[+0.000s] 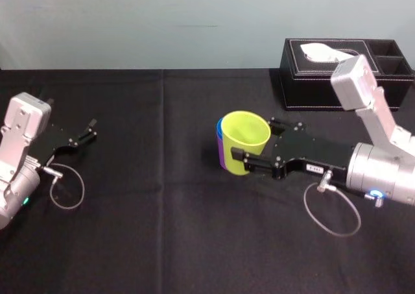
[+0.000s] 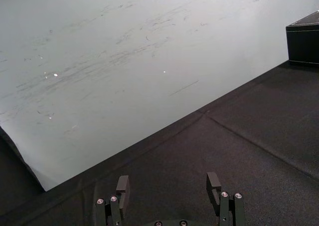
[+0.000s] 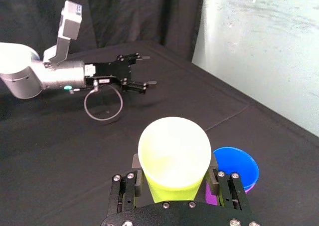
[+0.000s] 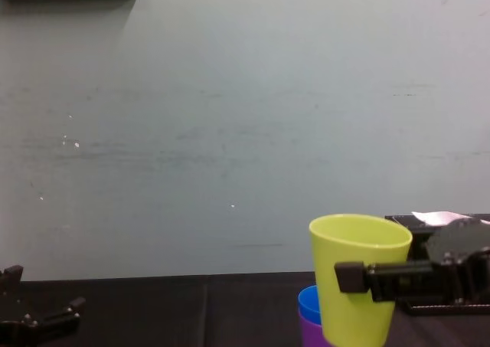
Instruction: Stack the three plastic cups sequentially using one hand.
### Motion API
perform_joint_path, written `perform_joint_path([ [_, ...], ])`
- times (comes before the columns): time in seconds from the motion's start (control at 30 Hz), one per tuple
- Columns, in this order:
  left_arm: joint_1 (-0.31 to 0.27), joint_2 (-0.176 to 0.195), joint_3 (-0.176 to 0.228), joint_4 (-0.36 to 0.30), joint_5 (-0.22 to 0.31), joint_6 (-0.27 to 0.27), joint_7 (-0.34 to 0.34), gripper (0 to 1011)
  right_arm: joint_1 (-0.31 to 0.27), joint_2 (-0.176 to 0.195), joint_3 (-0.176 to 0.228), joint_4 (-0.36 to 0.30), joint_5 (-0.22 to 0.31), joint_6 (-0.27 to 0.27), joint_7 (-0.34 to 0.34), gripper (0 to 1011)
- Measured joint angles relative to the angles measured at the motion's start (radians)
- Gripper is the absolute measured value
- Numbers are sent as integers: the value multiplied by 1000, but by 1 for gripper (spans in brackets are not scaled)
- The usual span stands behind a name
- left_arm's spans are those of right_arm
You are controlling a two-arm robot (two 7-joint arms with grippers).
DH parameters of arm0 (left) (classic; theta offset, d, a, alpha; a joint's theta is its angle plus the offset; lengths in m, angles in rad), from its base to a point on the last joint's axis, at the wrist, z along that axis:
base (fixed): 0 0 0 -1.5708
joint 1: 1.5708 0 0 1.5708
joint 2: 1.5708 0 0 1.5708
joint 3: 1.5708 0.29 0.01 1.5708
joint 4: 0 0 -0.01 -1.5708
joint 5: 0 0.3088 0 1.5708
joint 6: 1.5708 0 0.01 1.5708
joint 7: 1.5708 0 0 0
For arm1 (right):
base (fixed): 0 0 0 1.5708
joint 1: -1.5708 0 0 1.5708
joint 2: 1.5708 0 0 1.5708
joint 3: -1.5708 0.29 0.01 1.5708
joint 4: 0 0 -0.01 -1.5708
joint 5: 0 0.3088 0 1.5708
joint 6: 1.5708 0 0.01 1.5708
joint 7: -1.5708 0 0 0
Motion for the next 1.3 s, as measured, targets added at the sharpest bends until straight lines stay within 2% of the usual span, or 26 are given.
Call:
perform_joint_path([
  [0.4,0,0,0,0,0,0,0,1011,62,-19,1,43,15,20,-12,726],
  [0.83,0,0,0,0,0,0,0,1011,174,-75,-44,170,-19,41,-9,728],
  [1.3,0,0,0,0,0,0,0,1011,239,-124,-76,265,-42,48,8,726],
])
